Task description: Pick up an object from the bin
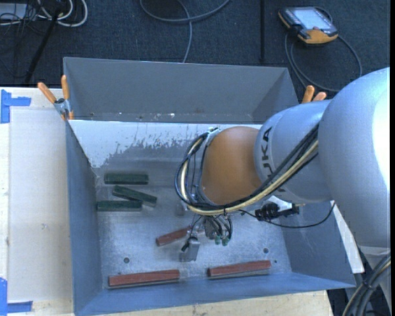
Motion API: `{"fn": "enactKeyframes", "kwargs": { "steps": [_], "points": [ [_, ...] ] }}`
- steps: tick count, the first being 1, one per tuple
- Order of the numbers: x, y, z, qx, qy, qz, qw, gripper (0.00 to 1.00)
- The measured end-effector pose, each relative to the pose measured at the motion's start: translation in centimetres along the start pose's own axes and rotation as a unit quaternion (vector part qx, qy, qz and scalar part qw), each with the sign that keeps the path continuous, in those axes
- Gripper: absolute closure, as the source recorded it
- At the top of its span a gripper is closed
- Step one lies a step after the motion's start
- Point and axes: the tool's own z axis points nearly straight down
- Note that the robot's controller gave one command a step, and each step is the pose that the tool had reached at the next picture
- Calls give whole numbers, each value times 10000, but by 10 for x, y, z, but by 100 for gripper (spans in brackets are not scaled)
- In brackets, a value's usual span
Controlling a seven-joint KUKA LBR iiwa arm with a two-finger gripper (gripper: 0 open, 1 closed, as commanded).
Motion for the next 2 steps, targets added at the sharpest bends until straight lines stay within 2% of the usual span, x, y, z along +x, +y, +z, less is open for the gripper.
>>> {"fn": "enactKeyframes", "kwargs": {
  "steps": [1,2],
  "points": [
    [0,4,0,-6,1,-6,10000,0],
    [0,1,0,-8,6,10,10000,100]
  ]
}}
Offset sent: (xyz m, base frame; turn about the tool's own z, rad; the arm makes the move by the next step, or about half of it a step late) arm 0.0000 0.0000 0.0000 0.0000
